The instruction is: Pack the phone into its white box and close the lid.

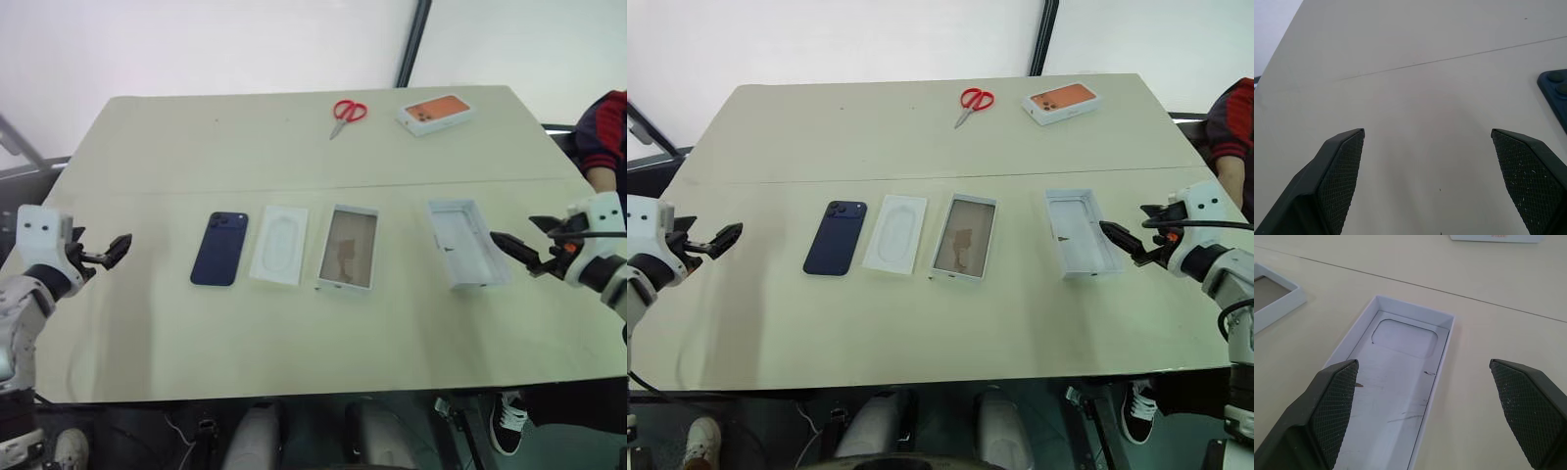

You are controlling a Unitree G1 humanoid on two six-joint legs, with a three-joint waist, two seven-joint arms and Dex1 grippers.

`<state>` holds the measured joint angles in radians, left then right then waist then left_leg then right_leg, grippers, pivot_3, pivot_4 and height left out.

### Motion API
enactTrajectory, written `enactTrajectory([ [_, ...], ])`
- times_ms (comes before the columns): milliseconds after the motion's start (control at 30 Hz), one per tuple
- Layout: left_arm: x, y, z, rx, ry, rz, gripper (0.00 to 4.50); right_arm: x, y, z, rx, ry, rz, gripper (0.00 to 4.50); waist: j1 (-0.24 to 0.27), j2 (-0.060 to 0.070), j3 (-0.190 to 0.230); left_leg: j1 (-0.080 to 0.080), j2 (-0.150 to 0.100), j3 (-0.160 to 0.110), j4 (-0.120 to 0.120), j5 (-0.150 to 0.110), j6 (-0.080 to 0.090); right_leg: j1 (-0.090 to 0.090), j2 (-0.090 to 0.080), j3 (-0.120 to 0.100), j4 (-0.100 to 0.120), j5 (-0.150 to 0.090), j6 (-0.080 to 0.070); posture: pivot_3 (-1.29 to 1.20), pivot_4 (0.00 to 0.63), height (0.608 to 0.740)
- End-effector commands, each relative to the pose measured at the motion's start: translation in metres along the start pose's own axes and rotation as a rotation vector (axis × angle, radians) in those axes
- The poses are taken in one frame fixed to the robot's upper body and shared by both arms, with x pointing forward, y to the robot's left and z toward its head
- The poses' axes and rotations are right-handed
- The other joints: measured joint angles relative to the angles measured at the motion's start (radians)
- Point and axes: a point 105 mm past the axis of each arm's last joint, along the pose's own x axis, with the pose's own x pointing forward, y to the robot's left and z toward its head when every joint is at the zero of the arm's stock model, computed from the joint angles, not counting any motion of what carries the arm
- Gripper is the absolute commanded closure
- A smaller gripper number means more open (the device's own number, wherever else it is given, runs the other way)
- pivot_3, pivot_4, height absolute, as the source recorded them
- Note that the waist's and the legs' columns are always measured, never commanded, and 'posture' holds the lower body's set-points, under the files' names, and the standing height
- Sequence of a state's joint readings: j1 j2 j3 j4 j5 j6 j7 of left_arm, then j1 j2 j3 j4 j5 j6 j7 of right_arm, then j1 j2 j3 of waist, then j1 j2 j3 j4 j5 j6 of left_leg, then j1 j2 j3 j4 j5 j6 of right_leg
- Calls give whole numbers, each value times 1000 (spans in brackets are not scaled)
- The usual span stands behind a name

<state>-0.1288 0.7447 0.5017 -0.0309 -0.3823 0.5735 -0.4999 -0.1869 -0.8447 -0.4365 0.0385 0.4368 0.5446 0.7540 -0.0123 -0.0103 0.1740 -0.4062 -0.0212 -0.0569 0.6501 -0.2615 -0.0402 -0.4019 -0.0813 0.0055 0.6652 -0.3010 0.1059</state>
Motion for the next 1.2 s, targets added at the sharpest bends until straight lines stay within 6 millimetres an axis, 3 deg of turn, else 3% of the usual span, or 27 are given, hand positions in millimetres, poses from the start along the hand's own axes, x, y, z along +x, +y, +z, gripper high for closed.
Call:
enactTrajectory([
  [33, -4, 8, 20, 32, -67, 23, 144, -3, 4, 22, -68, -58, 17, 0, 0, 0, 0, 0, 0, 0, 0, 0, 0, 0, 0, 0, 0, 0, 0, 0, 150, 740],
  [300, -4, 7, 24, -5, -97, 46, 144, 13, 28, 26, -80, -84, 77, 0, -1, 0, 0, 0, 0, 0, 0, 0, 0, 0, 0, 0, 0, 0, 0, 0, 150, 740],
  [567, -1, -29, 29, -56, -130, -18, 144, 37, 61, 35, -95, -117, 134, 0, 0, 0, 0, 0, 0, 0, 0, 0, 0, 0, 0, 0, 0, 0, 0, 0, 150, 740],
  [667, 4, -55, 37, -97, -157, -72, 144, 42, 74, 43, -120, -143, 176, 0, 3, 0, 0, 0, 0, 0, 0, 0, 0, 0, 0, 0, 0, 0, 0, 0, 150, 740],
  [767, 13, -91, 42, -157, -157, -181, 144, 49, 108, 52, -186, -171, 287, 0, 2, 0, 0, 0, -1, -1, 2, 0, 0, 0, 0, 0, 0, 0, 0, 0, 150, 740],
  [867, 18, -118, 38, -233, -109, -243, 54, 53, 129, 53, -197, -174, 347, 0, 1, -1, 0, 0, 0, -1, 1, 0, 0, 0, 0, 0, 0, 0, 0, 0, 150, 740],
  [967, 18, -157, 38, -267, -37, -355, 54, 52, 167, 59, -216, -201, 496, 0, -1, -1, 0, -1, 0, -1, 2, 0, 0, 0, 0, 0, 1, 0, 0, 0, 150, 740],
  [1100, 26, -180, 29, -295, 110, -343, 54, 54, 199, 54, -216, -212, 573, 0, 0, -1, 0, 0, 0, -2, 2, 0, 0, 0, 1, 0, 1, 0, 0, 0, 150, 740],
  [1200, 31, -189, 33, -362, 159, -346, 54, 52, 210, 52, -216, -212, 595, 0, 2, -1, 0, -1, -1, -2, 3, 0, 0, 0, 1, -1, 1, 0, 0, 0, 150, 740],
])
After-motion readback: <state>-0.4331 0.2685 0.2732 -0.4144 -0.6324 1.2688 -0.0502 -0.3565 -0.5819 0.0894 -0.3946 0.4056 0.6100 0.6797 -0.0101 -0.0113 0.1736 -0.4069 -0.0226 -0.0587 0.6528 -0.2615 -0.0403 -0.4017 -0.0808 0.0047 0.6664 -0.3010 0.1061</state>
